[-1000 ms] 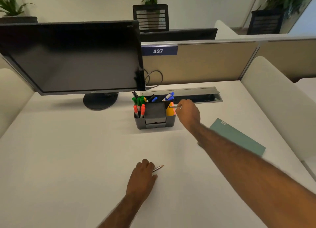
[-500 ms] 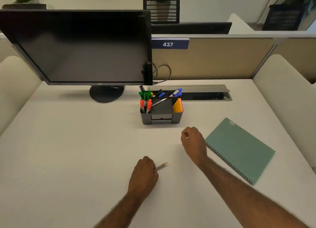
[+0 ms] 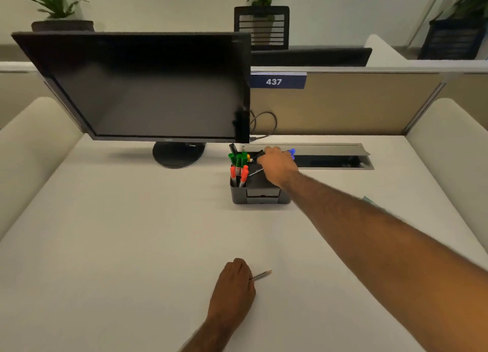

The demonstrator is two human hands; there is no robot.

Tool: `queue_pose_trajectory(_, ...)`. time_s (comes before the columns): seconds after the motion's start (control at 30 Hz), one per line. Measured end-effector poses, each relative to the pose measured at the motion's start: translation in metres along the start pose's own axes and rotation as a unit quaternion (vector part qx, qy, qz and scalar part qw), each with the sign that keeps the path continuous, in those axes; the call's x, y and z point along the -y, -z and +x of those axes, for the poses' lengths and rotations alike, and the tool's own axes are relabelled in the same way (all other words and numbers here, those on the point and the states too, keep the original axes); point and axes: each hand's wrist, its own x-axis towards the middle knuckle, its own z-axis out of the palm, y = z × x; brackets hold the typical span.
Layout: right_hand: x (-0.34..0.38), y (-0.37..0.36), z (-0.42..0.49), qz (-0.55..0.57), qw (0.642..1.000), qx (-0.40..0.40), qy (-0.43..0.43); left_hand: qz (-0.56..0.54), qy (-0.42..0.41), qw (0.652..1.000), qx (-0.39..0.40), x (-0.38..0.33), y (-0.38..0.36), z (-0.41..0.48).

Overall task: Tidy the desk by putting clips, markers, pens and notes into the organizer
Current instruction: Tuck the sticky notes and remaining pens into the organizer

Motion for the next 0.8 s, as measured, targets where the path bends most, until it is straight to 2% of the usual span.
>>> queue_pose_trajectory(0.17, -0.001, -0.018, 0.003, -0.043, 0.998, -0.018, 0.05, -0.007, 0.002, 1.0, 0.0, 0.002, -0.003, 0.0)
queue_pose_trajectory(0.27, -0.007, -0.015, 0.0, 0.018, 0.998, -0.023, 0.056, -0.004, -0.001, 1.0, -0.003, 0.004, -0.004, 0.001)
queue_pose_trajectory(0.53, -0.071, 0.004, -0.014, 0.133, 0.982, -0.094, -0.099, -0.011, 0.009, 1.0, -0.006, 0.001, -0.004, 0.003)
queue_pose_trajectory(0.63, -0.084, 0.005, -0.019, 0.135, 0.98, -0.062, -0.133, -0.01, 0.007, 1.0, -0.009, 0.0, -0.004, 0.003)
queue_pose_trajectory(0.8, -0.078, -0.009, -0.026, 0.156, 0.982, 0.0, -0.109, -0.003, 0.002, 1.0, -0.001, 0.0, -0.001, 0.002)
